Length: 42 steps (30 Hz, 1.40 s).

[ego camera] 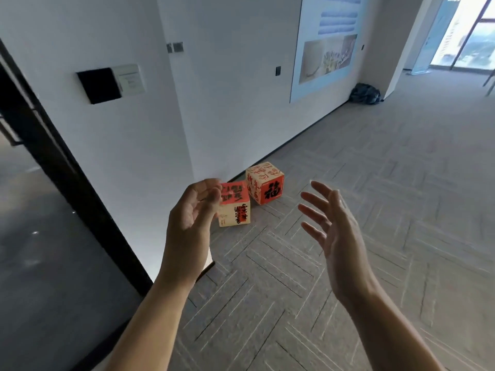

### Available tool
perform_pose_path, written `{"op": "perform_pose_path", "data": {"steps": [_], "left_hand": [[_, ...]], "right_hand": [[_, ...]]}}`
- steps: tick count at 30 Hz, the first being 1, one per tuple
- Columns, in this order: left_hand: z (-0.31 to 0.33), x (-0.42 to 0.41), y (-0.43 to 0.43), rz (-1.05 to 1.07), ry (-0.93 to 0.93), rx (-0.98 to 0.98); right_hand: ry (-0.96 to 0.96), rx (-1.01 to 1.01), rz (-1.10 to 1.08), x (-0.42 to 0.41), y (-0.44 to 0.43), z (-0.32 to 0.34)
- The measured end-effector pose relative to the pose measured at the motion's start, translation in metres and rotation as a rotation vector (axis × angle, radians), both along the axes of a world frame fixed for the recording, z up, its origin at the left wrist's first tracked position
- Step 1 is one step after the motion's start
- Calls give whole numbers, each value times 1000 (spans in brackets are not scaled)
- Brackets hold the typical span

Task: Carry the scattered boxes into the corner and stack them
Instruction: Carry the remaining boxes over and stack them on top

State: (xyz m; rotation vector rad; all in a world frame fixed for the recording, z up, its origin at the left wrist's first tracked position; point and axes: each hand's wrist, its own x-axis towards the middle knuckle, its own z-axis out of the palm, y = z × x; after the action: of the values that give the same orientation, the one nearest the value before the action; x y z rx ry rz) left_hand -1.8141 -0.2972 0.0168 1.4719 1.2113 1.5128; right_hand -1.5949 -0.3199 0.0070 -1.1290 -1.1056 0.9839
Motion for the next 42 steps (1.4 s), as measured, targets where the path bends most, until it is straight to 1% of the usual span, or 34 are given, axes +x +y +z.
{"op": "perform_pose_path", "data": {"steps": [5, 8, 10, 13, 17, 23, 26, 30, 34, 39, 42], "left_hand": [[21, 26, 121, 98, 40, 41], [25, 32, 197, 147, 36, 52], [17, 35, 251, 165, 29, 43], [-11, 39, 339, 161, 36, 17], [-42, 45, 456, 137, 6, -73], [-37, 50, 607, 130, 2, -54], [-43, 46, 675, 169, 11, -73], [-78, 34, 762, 264, 15, -143], [-126, 24, 845, 390, 35, -226], [-195, 11, 934, 488, 7, -404], [-245, -1, 971, 481, 14, -557]], "right_hand": [[2, 29, 69, 31, 141, 25], [-15, 43, 104, 42, 220, 28], [-27, 35, 118, 48, 275, 22], [-49, 7, 105, 54, 358, 2], [-87, -49, 75, 61, 464, -16], [-88, -60, 52, 70, 608, -14], [-93, -69, 63, 69, 684, -26], [-105, -104, 138, 60, 800, -58], [-123, -175, 242, 46, 918, -110], [-187, -301, 340, 28, 1034, -173], [-207, -378, 364, 13, 1087, -220]]}}
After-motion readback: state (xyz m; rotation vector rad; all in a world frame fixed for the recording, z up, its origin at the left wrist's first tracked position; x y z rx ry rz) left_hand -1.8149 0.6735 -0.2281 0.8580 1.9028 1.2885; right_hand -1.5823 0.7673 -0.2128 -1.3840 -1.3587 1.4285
